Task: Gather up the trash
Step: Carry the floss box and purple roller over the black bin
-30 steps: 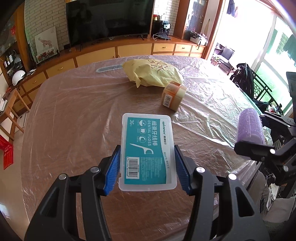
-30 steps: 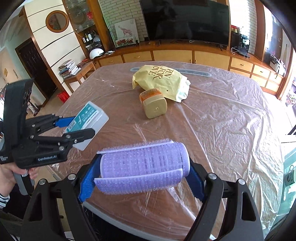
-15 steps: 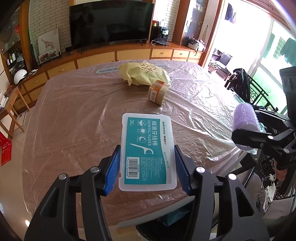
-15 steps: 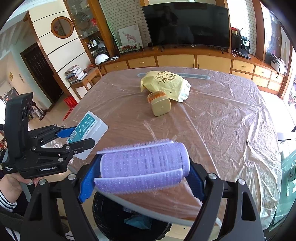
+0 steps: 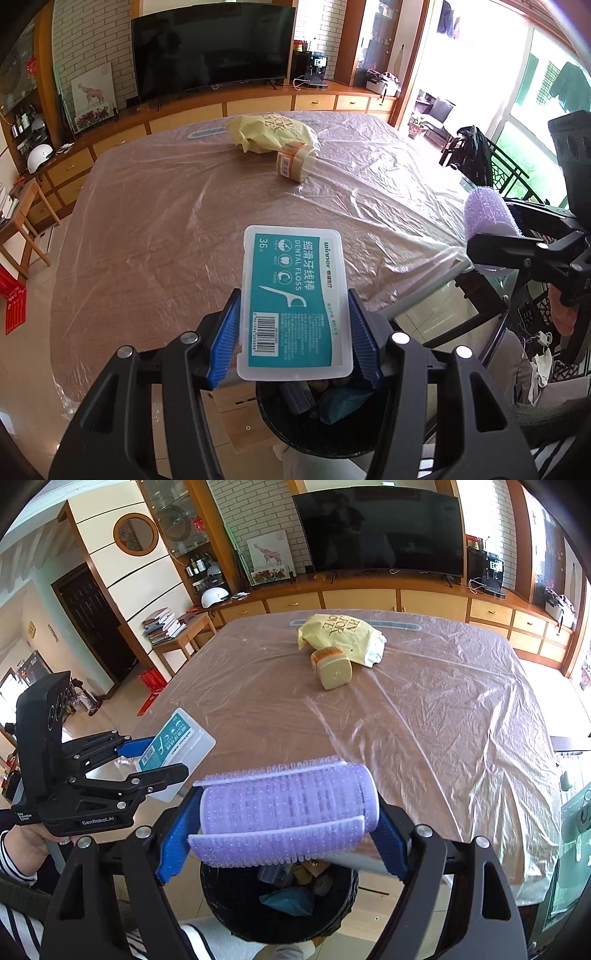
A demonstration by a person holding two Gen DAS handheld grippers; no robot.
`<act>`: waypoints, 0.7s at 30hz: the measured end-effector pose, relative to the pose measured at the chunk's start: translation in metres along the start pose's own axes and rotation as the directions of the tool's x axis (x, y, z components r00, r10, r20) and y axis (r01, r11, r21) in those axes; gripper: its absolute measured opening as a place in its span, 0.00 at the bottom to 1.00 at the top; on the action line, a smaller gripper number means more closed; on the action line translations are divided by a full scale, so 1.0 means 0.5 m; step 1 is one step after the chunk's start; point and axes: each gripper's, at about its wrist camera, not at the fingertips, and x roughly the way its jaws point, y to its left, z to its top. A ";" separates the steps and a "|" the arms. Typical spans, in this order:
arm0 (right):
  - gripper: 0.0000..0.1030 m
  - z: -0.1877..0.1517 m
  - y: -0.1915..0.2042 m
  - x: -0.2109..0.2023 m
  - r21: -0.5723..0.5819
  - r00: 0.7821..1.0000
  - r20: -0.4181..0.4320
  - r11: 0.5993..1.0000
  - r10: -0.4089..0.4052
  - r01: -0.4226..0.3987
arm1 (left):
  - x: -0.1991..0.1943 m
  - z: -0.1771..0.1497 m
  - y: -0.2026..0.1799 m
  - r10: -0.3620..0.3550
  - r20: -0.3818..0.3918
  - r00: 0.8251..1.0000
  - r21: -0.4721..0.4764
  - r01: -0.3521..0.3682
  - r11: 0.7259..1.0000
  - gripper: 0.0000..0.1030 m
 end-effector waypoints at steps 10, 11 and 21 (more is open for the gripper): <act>0.78 -0.057 -0.004 -0.024 -0.011 0.999 -0.037 1.000 0.009 -0.009 | -0.013 -0.048 -0.028 -0.019 -0.032 0.999 0.034 0.020 0.999 0.54; 0.78 -0.063 -0.005 -0.024 -0.012 0.999 -0.042 1.000 0.009 -0.009 | -0.014 -0.052 -0.031 -0.021 -0.035 0.999 0.036 0.022 0.999 0.54; 0.78 -0.112 0.002 -0.008 -0.032 0.994 -0.105 0.999 0.010 -0.013 | -0.011 -0.096 -0.069 -0.037 -0.082 0.996 0.079 0.044 0.996 0.54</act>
